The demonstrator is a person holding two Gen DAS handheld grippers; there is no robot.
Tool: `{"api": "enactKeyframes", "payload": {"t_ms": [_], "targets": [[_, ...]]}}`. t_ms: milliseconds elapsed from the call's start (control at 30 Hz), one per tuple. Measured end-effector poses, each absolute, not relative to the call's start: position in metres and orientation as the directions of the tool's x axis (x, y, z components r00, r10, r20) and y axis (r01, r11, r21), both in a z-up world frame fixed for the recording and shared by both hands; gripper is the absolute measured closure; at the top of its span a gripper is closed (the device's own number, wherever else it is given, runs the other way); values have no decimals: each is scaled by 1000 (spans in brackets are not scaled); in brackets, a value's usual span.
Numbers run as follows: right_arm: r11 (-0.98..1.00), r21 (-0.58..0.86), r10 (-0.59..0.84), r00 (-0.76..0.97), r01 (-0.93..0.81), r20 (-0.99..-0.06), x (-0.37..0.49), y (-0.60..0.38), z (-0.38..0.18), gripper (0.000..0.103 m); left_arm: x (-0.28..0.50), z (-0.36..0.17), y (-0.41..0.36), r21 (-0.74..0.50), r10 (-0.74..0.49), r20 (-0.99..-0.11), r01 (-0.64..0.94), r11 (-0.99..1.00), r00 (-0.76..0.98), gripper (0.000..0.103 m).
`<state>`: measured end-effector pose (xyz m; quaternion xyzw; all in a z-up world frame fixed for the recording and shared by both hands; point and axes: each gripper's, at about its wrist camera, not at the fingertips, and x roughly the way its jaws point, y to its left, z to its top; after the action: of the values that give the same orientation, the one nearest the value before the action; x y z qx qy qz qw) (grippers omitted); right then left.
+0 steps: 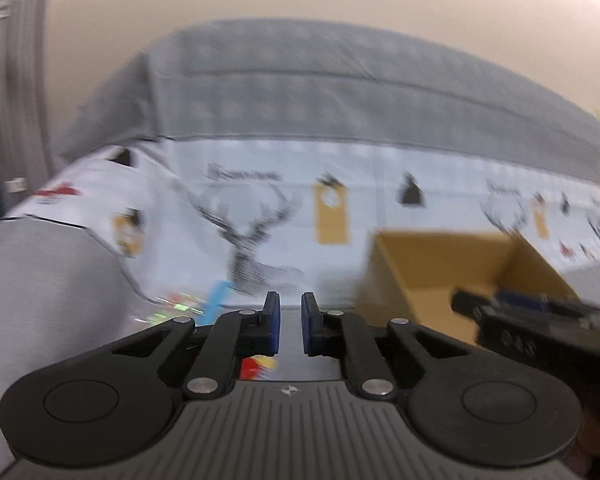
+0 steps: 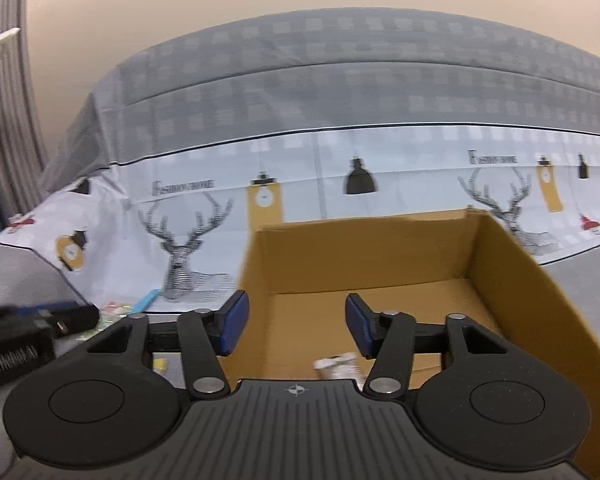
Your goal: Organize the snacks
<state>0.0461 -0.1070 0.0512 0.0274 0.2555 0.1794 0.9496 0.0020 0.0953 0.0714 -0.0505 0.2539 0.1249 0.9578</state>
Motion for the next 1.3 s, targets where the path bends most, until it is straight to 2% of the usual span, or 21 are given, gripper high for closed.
{"api": "enactKeyframes", "payload": {"t_ms": [67,167,333,400,433,500,567,667,767,967,1033,1067,1167,1200,1233,1300], "targets": [[916,163,400,788,-367,-468,42,-96,52,57,-5,81,121,-84,234,-513,-320,944,826,91],[882,191,468,754,-431,-461,34,-79,53,58,-13,90,156,-157,234,-544,-372,915,806,91],[796,202,592,665,-571,-456,19,-40,50,57,-15,74,183,-72,296,-546,-396,916,784,91],[760,204,625,606,-617,-492,17,-22,45,57,-7,59,193,-48,314,-615,-431,901,724,91],[752,195,624,585,-630,-518,16,-13,41,57,-7,54,199,-77,298,-627,-437,896,720,91],[755,166,594,553,-635,-585,17,7,28,57,-6,44,206,-98,281,-630,-433,896,724,91],[756,194,583,510,-625,-633,23,21,16,57,-4,26,206,-61,280,-637,-409,911,718,91],[776,237,567,482,-584,-668,36,29,1,57,0,1,209,-62,261,-673,-404,913,692,91],[805,275,542,463,-526,-701,49,30,-14,57,4,-9,207,-77,233,-660,-372,925,714,86],[811,294,523,402,-506,-752,64,37,-45,57,22,-30,194,10,203,-636,-255,967,745,49],[805,294,526,390,-515,-756,66,41,-51,57,26,-36,194,22,197,-630,-237,971,751,20],[805,286,521,387,-520,-761,66,44,-53,57,30,-41,195,18,188,-636,-228,973,748,16],[811,276,508,386,-515,-770,69,47,-59,59,40,-54,197,16,168,-664,-212,977,728,15],[817,268,498,391,-511,-774,69,46,-60,63,43,-56,197,13,160,-665,-203,979,729,14],[822,261,489,394,-506,-779,70,46,-62,73,46,-58,196,10,148,-668,-189,982,730,12],[821,266,494,395,-505,-775,70,43,-63,76,52,-65,194,20,137,-684,-170,985,716,12]]}}
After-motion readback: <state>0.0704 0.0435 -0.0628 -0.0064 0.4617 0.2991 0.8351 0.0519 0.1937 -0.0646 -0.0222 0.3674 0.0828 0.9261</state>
